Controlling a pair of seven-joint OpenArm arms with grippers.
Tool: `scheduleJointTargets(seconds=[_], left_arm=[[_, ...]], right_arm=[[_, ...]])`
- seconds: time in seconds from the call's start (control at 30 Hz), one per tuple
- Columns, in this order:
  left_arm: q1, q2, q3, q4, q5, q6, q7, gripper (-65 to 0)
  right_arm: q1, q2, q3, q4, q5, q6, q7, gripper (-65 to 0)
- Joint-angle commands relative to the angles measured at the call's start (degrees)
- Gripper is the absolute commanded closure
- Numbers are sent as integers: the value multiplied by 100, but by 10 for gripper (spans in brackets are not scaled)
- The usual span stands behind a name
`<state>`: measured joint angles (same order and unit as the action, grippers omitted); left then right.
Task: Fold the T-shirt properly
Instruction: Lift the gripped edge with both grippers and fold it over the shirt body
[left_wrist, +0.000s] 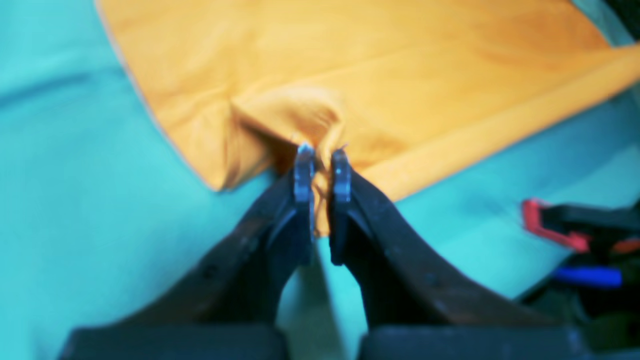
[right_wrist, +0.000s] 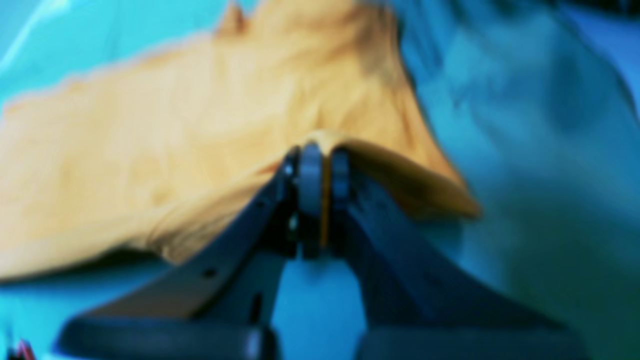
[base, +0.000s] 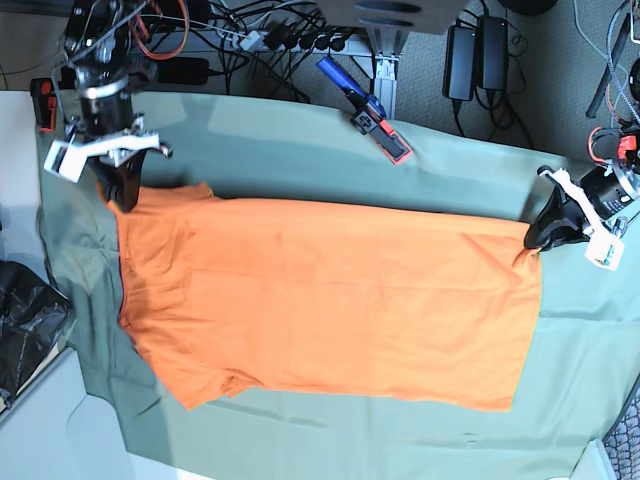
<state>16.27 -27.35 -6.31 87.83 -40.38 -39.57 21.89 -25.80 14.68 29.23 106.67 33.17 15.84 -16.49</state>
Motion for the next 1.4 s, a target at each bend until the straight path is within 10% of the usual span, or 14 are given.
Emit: scheduleJointTargets(seconds=[0.0,0.57,0.83,1.0,1.37], left_arm=[[-227,-90,17,-107,-92,-43,-118,0],[-2389,-44,802,-2319,302,-43,-411,0],[-2385,-42,802,-2345,389,-43,-402,-296],[-2356,-46,763,-2345,90,-43,50,-396],[-2203,-46,-321,-2273,-1392,-43,1436,-396]], right_arm=[[166,142,-33,-39,-35,133,98,0],[2385,629,-940,-2339,-619,223,127,0],[2920,625,-1390,-2970,-621,256,192,0],[2907,625,-1432,-2981,-619,245,24,-449],[2879,627,-199,-2756,-402,243,-1113,-445]])
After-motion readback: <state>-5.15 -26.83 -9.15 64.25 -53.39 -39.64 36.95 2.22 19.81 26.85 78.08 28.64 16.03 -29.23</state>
